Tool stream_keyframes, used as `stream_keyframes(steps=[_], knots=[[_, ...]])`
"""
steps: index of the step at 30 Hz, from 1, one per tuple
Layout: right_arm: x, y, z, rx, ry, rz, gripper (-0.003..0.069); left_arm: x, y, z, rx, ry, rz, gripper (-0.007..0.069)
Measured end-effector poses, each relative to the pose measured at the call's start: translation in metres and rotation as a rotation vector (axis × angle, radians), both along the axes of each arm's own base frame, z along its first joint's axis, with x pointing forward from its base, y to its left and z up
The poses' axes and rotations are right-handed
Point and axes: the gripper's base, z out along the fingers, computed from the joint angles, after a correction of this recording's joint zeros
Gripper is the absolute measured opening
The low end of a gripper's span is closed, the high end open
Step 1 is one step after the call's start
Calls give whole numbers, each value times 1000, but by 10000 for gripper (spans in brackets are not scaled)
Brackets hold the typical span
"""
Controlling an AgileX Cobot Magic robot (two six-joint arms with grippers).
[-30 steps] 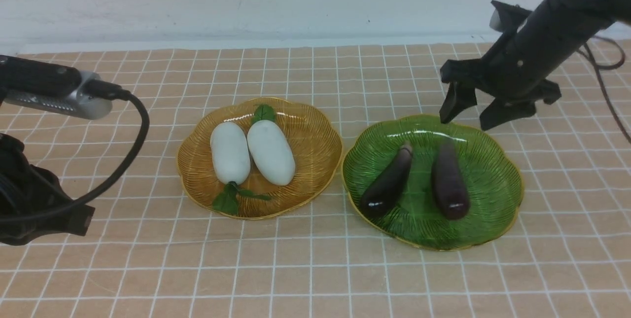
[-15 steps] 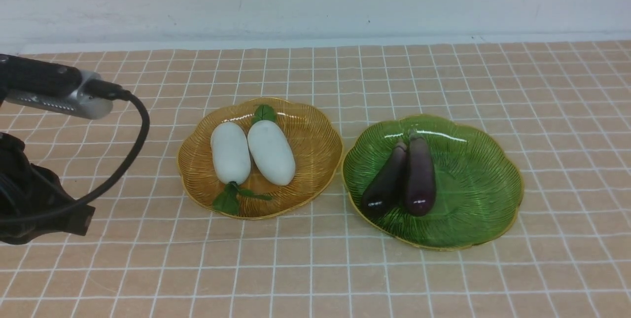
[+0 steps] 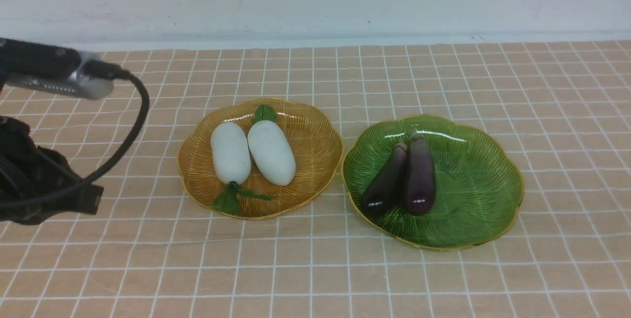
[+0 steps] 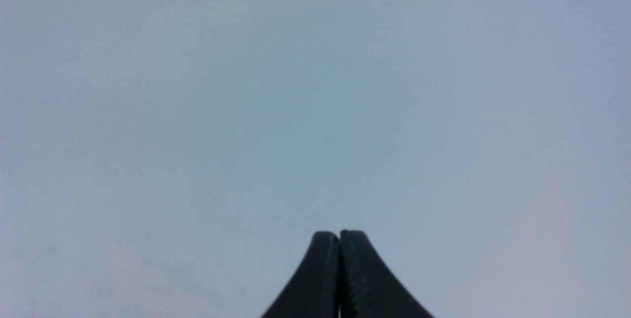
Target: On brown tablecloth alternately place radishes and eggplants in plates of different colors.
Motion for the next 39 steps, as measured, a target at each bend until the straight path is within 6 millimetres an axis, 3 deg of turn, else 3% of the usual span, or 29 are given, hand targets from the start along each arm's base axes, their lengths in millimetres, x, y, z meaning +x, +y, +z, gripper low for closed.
stream_keyframes(steps=[4,8,11,15,18,21,39], knots=[[-26,-5,-16,38,-233,-8,-15,-22,0,10,-23,-54,-20,-3],[-30,-6,-14,11,-311,-34,-15,-71,6,17,-41,-271,-29,-3],[-28,-5,-16,-11,-282,-43,-15,-111,12,9,-65,-477,-5,-3],[-26,-5,-19,-23,-245,-45,-15,-139,19,-13,-99,-737,47,-3],[-26,-5,-19,-25,-240,-45,-15,-147,24,-22,-140,-933,98,-3],[-26,-5,-19,-25,-240,-45,-15,-149,25,-29,-200,-1010,131,-3],[-25,-5,-20,-27,-235,-46,-15,-144,24,-47,-181,-962,127,-3]])
